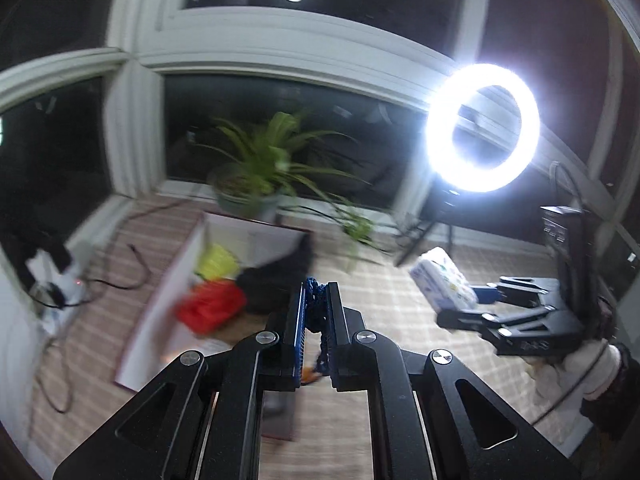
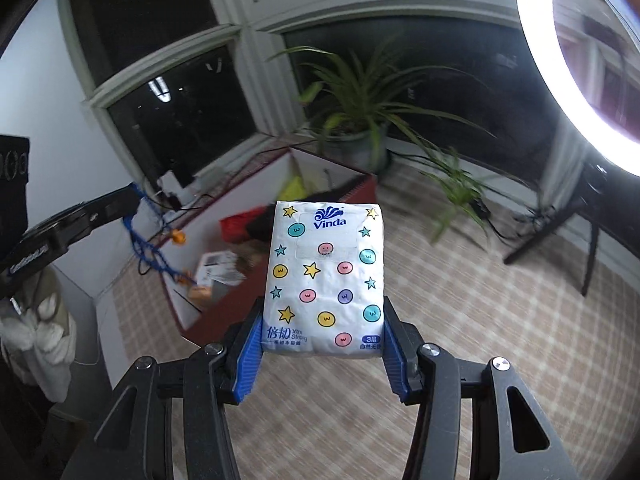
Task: Organize soft objects
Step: 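Carry the tissue pack with the right tool while the left tool carries the lanyard, release both into the box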
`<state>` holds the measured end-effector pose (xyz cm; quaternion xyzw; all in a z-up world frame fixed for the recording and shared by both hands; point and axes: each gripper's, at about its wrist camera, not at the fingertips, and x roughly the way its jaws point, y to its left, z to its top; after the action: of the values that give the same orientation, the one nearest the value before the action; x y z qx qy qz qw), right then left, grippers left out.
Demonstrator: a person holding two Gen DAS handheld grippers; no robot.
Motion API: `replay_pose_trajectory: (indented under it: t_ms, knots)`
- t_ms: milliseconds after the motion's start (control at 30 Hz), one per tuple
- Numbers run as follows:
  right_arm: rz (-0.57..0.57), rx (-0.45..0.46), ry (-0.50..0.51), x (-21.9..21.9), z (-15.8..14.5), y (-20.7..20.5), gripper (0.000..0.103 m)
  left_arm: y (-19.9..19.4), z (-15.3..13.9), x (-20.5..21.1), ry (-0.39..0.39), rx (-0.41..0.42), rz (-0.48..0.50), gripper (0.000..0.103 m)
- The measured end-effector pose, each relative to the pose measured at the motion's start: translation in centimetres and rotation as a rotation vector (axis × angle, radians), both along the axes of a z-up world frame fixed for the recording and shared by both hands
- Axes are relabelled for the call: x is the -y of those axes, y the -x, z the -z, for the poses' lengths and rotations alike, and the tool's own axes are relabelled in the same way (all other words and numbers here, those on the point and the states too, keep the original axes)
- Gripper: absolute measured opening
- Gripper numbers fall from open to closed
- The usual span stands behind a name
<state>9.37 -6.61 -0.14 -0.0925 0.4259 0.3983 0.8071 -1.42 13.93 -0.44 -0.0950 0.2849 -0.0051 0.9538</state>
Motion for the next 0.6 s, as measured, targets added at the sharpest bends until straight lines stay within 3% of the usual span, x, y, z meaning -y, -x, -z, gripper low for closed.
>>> replay_pose_trajectory:
  t_ms: [367, 600]
  knots:
    - [-0.189, -0.034, 0.044, -10.9, 2.3, 2.5, 0.048, -1.8, 2.8, -9.3, 0.02, -0.068, -0.186, 0.008]
    - [-0.258, -0.078, 0.097, -15.2, 5.6, 3.6, 0.048, -3.1, 4.9, -11.7, 0.01, -0.13, -0.228, 0.008]
